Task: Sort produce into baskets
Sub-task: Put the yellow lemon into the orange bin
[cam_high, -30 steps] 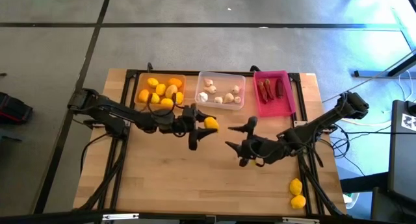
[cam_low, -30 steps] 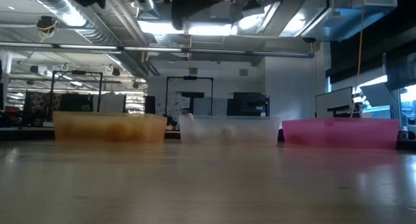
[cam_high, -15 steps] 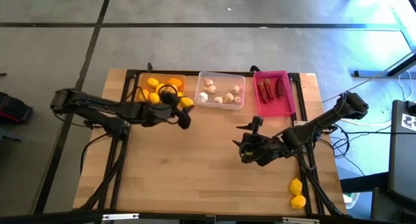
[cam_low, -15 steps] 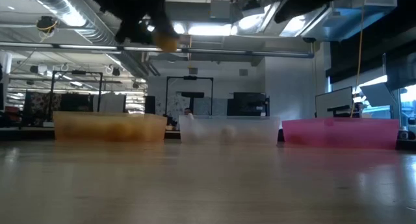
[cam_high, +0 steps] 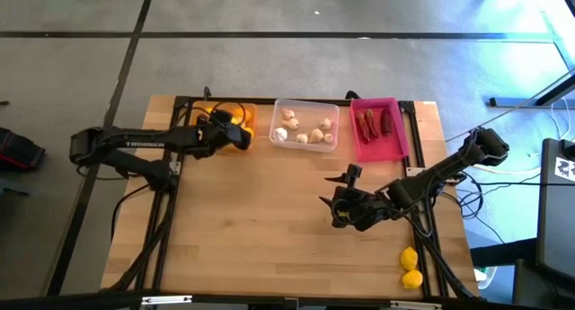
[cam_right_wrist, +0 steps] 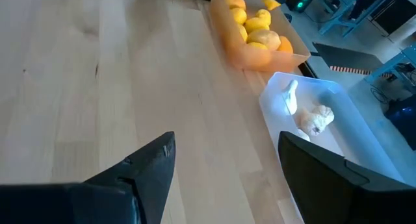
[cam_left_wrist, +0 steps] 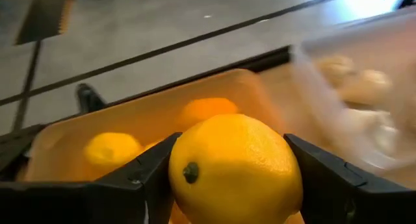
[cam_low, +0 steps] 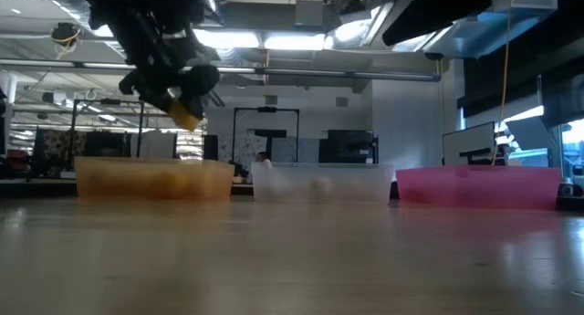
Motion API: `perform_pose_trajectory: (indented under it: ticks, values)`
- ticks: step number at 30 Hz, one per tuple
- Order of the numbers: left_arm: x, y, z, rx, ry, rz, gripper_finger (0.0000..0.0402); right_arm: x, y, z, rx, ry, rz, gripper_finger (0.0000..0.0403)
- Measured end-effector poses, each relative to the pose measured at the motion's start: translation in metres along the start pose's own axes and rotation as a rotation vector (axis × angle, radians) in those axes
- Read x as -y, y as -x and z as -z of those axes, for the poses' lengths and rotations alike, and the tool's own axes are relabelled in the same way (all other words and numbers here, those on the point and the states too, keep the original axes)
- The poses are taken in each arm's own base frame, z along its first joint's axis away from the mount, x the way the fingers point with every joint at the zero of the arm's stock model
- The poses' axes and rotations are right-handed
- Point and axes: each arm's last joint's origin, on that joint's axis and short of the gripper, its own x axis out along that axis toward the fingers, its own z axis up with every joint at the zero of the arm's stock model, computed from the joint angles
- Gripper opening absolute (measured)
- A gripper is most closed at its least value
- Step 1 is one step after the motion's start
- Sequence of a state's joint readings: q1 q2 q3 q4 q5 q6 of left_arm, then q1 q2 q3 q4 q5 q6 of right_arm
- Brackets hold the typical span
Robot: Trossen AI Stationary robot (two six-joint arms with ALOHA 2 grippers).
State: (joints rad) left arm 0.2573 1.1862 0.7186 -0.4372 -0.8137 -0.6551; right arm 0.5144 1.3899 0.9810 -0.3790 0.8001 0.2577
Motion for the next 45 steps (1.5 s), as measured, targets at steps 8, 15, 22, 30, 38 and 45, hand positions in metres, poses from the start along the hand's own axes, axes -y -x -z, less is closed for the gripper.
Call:
perform_pose_trajectory:
  ticks: [8, 15, 22, 30, 38, 45]
  values:
    - [-0.028, -0.033, 0.003, -0.003, 0.057, -0.139, 0.0261, 0.000, 0.000, 0.000, -0.003, 0.004, 0.002, 0.0264]
    - [-0.043, -0.052, 0.009, 0.054, 0.111, -0.160, 0.0262, 0.000, 0.000, 0.000, -0.003, 0.004, 0.003, 0.0264]
    - [-0.051, -0.059, 0.012, 0.065, 0.151, -0.189, 0.0266, 0.001, -0.001, 0.000, -0.005, 0.002, 0.007, 0.0264]
    - [-0.059, -0.064, 0.016, 0.045, 0.151, -0.224, 0.0267, 0.001, -0.001, 0.000, -0.006, 0.002, 0.004, 0.0264]
    - [-0.068, -0.065, 0.025, -0.046, 0.101, -0.287, 0.0284, 0.001, -0.001, 0.000, -0.007, 0.002, 0.000, 0.0264]
    - [-0.076, -0.065, 0.033, -0.124, 0.084, -0.340, 0.0339, 0.001, -0.001, 0.000, -0.007, 0.002, 0.001, 0.0264]
